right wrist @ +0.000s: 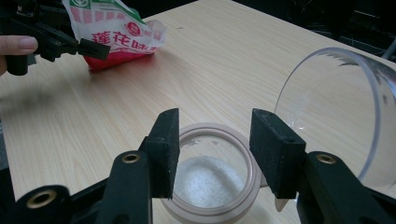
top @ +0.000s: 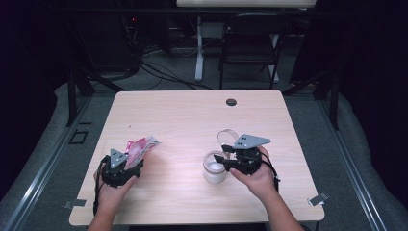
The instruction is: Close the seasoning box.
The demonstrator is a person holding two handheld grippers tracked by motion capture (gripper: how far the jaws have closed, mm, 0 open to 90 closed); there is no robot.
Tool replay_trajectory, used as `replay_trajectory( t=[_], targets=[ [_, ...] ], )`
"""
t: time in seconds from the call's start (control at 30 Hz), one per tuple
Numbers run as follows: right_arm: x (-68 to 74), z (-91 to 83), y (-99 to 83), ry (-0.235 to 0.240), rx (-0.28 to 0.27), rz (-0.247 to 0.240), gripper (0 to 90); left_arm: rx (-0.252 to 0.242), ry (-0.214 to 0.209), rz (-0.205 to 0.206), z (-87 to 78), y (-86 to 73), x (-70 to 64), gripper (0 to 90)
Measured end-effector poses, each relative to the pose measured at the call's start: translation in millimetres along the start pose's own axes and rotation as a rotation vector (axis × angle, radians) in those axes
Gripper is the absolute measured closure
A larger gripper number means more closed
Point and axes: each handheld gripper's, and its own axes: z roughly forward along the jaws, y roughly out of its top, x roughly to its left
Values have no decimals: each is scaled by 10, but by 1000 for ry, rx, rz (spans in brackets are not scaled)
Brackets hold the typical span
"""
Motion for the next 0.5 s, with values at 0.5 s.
replay_trajectory(
  t=[0.5],
  targets=[
    [-15, -10, -4, -9, -9, 9, 526, -14, -61, 65, 5, 60, -238, 355]
  ],
)
